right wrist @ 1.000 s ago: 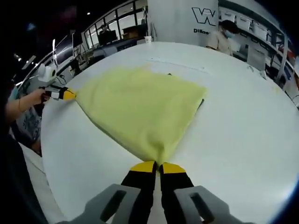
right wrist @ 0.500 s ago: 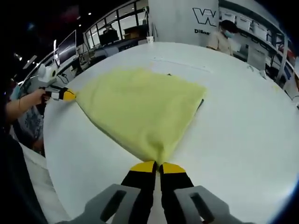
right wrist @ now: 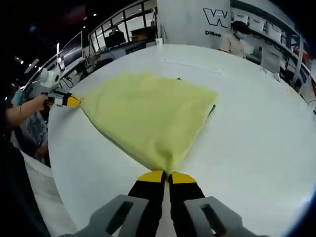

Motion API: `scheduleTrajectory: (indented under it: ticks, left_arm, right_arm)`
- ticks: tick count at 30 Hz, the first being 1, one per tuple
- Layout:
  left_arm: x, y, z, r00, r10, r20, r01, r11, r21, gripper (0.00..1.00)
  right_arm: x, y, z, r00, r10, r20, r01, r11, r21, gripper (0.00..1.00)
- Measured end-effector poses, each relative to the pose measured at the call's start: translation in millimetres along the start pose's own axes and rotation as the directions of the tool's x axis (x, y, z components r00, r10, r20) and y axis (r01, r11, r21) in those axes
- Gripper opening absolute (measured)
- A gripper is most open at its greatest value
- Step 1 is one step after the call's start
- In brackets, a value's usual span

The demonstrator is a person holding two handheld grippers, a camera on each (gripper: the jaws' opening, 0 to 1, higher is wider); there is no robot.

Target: Fold the garment on the visible template until the final outline fits inside the template.

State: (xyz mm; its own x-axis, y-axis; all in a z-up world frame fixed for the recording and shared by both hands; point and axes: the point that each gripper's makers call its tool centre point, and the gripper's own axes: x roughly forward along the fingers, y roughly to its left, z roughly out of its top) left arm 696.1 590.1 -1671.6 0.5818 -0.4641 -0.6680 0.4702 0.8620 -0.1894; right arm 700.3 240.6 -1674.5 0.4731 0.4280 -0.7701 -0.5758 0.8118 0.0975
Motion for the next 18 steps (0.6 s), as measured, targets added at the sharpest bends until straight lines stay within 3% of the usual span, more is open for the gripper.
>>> scheduleTrajectory:
  ticks: [15, 18]
  left_arm:
    - [-8.6, -20.2, -7.9, 1.000, -0.004, -0.004, 0.004, 1.000, 0.027, 0.00]
    - [-8.8, -20.0, -6.2, 1.000, 0.003, 0.003, -0.003, 0.999, 0.044, 0.03]
  right_arm:
    - [-5.1, -0.2, -9.0, 1.000, -0.021, -0.002, 0.021, 0.999, -0.039, 0.00]
    - [-8.0, 1.1, -6.4, 0.999, -0.014, 0.029, 0.015, 1.000, -0.023, 0.12]
